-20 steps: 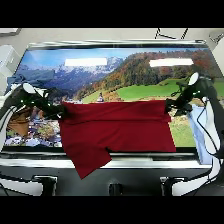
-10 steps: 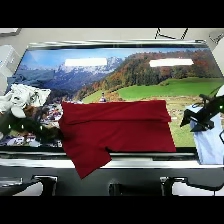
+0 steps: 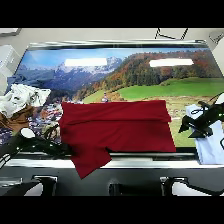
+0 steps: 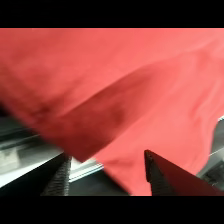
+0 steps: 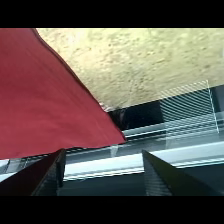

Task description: Fold the clothes and pants, and hang the long-sleeved shirts on hangers.

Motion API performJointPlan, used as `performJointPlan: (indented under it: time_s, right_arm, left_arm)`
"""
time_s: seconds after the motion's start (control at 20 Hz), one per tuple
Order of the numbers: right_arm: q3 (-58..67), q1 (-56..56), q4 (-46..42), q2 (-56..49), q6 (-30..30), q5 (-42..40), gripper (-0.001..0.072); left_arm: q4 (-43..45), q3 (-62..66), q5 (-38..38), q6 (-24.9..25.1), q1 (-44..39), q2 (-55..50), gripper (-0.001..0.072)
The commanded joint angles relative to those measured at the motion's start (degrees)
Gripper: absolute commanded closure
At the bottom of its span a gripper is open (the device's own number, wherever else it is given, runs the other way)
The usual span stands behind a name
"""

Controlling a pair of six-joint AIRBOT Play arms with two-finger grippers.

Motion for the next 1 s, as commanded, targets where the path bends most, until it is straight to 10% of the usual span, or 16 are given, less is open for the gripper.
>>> performJointPlan:
  time_s: [0.0,0.1,0.95]
  right_arm:
    - [-0.2,0.0,0.2,0.1,-0.4,-0.2,0.0145]
    - [-0.5,0.0,0.1,0.1,-0.5,-0.3,0.0145]
    - [-16.3,0.0,10.5,-5.2,-5.5,-10.7,0.0144]
  left_arm:
    - [-0.2,-0.9,6.4,-3.7,-3.5,0.3,0.0428]
    - [-0.1,-0.9,5.7,-3.0,-4.1,0.3,0.0675]
    - [2.9,-0.6,2.4,-1.4,-4.1,3.1,0.0681]
